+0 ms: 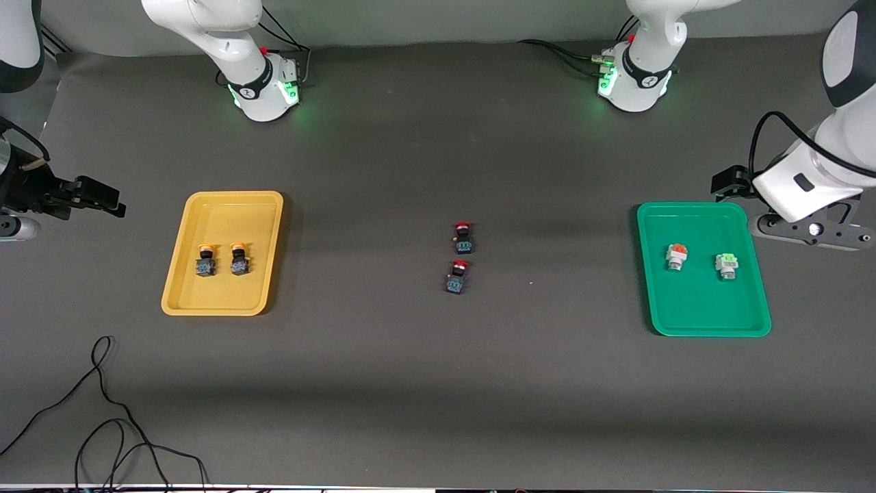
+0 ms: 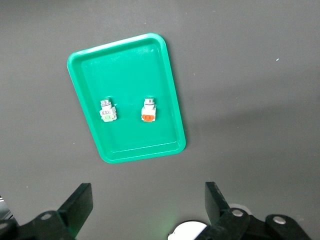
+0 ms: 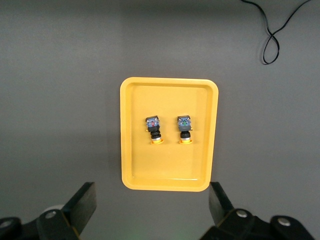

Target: Place green and yellow buttons in trays

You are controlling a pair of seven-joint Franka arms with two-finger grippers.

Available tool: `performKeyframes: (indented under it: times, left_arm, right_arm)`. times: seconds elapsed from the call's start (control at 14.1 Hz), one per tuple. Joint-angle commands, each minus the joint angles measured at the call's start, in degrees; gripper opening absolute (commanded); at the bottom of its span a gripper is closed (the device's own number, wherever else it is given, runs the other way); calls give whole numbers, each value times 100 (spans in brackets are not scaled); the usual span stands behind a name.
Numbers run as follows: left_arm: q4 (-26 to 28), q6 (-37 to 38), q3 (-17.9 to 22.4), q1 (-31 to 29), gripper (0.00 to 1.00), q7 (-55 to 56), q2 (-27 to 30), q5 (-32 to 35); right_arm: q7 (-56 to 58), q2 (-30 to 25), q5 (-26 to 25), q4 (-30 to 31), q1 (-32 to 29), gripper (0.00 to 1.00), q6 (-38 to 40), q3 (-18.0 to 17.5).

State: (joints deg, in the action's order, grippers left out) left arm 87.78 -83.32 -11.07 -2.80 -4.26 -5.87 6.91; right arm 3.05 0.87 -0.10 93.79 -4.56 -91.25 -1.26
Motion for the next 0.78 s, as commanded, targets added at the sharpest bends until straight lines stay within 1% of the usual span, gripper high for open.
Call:
performKeyframes:
  times: [0.0, 0.07, 0.14, 0.28, 0.71]
  left_arm:
    - [334, -341, 395, 393, 100, -49, 349, -102]
    - [571, -534, 456, 446, 100, -40, 489, -93]
    - [582, -545, 570, 568, 100, -14, 464, -93]
    - [442, -501, 597, 544, 100, -31, 307, -102]
    - [441, -483, 597, 526, 100, -40, 297, -102]
  right_arm:
    - [-41, 62, -95, -124, -10, 100, 90, -32]
    - [-41, 53, -95, -133, -10, 100, 90, -32]
    - [-41, 62, -95, -124, -10, 100, 90, -32]
    - [-41, 62, -95, -133, -10, 100, 90, -32]
    - [-41, 62, -95, -133, -10, 100, 90, -41]
